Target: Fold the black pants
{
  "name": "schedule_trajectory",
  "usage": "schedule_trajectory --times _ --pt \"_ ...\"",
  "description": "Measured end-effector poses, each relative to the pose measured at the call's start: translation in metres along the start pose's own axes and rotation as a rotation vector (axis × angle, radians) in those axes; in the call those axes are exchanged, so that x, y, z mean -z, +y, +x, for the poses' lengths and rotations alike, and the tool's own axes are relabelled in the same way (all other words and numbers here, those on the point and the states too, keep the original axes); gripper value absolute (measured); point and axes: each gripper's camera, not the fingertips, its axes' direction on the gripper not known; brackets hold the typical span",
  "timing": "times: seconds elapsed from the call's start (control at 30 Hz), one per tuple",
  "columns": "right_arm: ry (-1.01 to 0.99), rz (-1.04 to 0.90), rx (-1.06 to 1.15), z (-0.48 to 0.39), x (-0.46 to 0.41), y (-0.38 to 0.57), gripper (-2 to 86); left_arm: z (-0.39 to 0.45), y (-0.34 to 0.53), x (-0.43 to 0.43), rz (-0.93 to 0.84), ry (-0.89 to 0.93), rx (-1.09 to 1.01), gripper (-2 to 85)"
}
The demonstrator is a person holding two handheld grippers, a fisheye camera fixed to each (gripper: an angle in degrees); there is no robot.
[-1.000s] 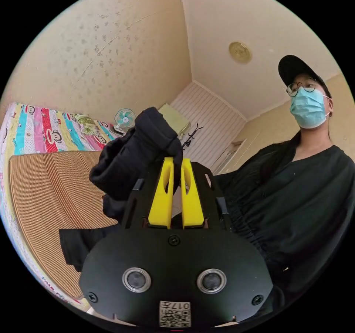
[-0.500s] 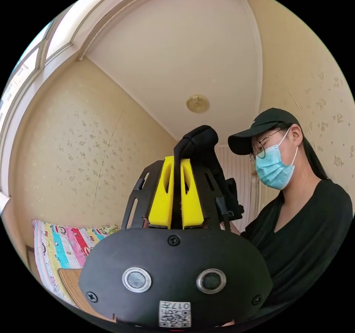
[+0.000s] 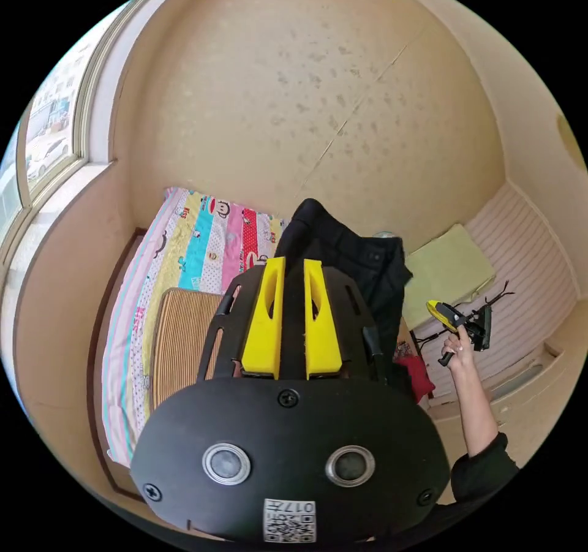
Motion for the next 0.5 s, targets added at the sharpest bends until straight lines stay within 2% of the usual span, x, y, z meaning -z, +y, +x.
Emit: schedule_trajectory --times 0.03,0.13,0.2,0.3,0.4,0.5 --pt "-0.001 -0.03 0.013 0.013 -0.013 0.01 4.2 -0.015 0.012 -0.015 -0.03 0.004 0.0 6.3" --pt "0.126 -0.283 -0.043 0.096 -0.086 0.078 5.3 -0.093 0.092 -0.101 -0.282 -0.065 0.029 6.4" --pt "0.251 -0.515 -0.141 0.167 -0.136 0.147 6.8 -0.15 0.175 -0.166 -0.54 -0.119 0.081 6.4" --pt "0.346 -0.665 -0.238 0.231 -0.155 0.216 8.0 -0.188 0.268 -0.218 -0.774 -0.104 0.103 6.4" --pt "0.387 -0.715 -0.318 0.273 -0.152 0.253 8.9 -0.199 0.321 -0.247 -0.885 -0.098 0.064 6.8" --pt "0.453 -0.705 -0.329 0.301 -0.142 0.259 9.7 -0.212 0.347 -0.261 -0.867 -0.105 0.084 7.8"
